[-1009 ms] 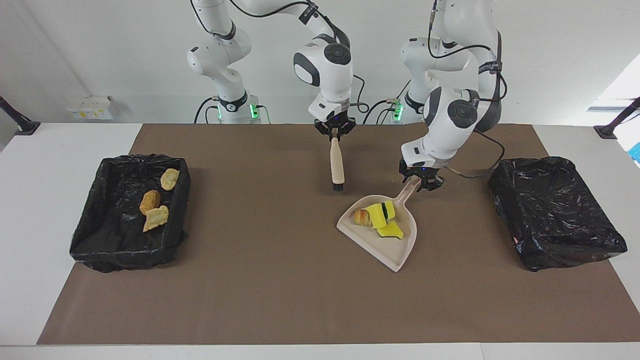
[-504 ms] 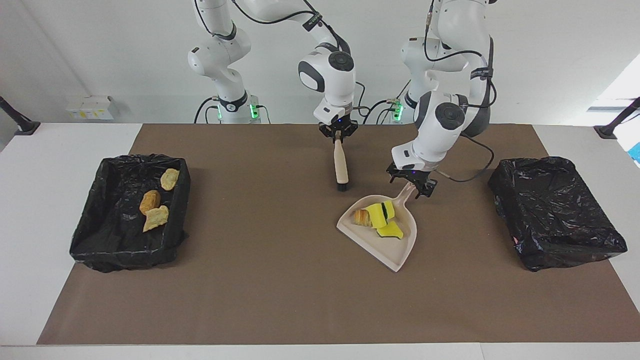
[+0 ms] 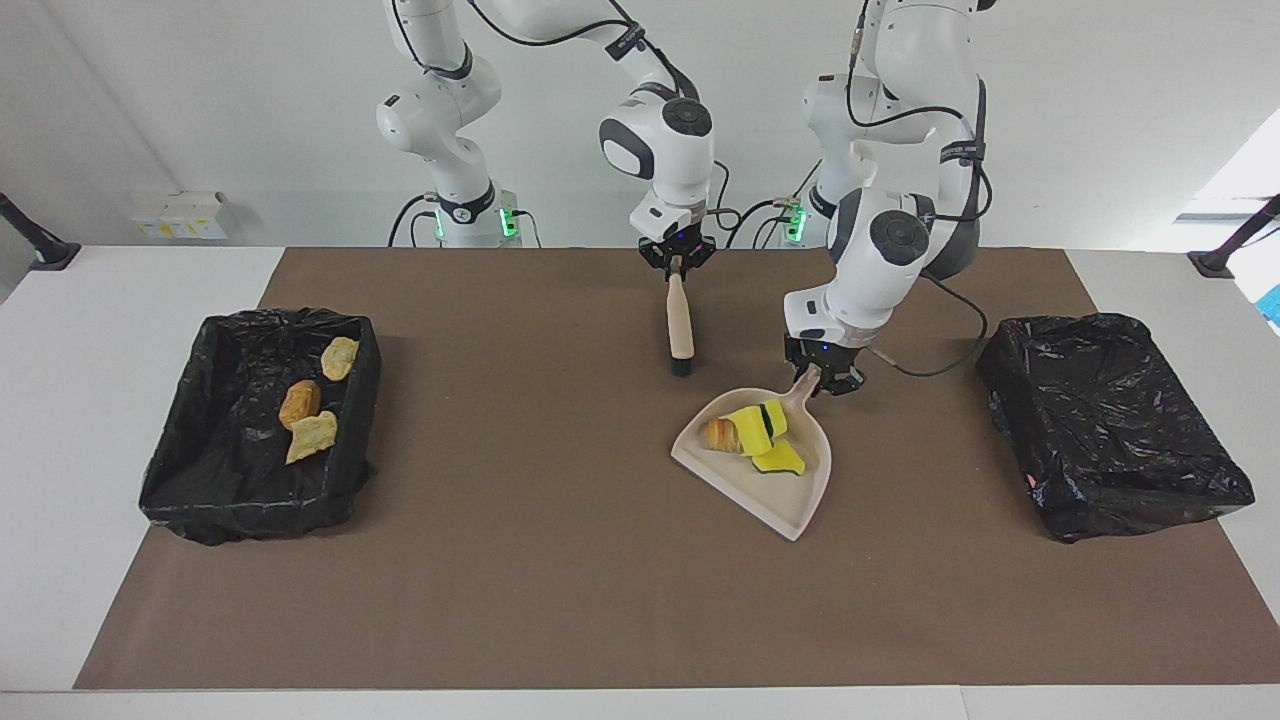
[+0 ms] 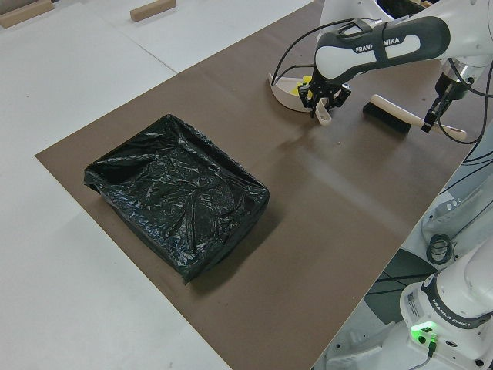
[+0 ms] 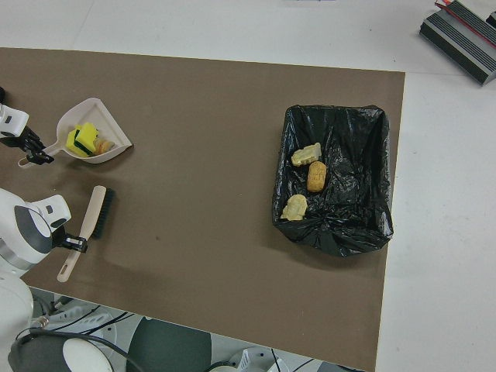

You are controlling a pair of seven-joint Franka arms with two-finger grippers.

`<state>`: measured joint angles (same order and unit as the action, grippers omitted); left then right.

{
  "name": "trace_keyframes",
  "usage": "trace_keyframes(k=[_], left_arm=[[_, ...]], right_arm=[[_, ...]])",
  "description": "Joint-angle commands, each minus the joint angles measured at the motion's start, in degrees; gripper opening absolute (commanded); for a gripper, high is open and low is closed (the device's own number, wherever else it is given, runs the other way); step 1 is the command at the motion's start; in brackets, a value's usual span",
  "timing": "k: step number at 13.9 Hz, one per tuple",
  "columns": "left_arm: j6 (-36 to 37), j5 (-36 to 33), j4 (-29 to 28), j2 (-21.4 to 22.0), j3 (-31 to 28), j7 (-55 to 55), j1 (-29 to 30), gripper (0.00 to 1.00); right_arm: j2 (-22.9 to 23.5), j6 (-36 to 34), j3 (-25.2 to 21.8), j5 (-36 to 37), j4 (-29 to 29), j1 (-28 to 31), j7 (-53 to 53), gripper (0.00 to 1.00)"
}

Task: Sweep and dump trash in bin

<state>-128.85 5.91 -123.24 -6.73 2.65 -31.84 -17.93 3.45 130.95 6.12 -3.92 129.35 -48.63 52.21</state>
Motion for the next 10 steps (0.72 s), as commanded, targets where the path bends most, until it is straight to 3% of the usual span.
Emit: trace_keyframes(k=[1, 5, 10], left_arm=[[-0.17, 0.6, 0.98, -0.3, -0.19, -1.29, -0.09, 0.0], [-0.17, 0.42, 1.16, 1.18, -0.36, -1.55, 1.92, 0.0], [0.44, -0.2, 2.74, 5.14, -0.54, -3.13, 7.63, 0.0]], right_arm=[[-0.73, 0.8, -0.14, 3.11, 0.47, -0.15, 1.67, 1.0], [-1.26, -7.35, -0.58, 3.57, -5.5, 1.51, 0.44, 1.0], [-3.89, -22.03, -0.58, 3.48, -15.78, 10.9, -13.6, 1.0]])
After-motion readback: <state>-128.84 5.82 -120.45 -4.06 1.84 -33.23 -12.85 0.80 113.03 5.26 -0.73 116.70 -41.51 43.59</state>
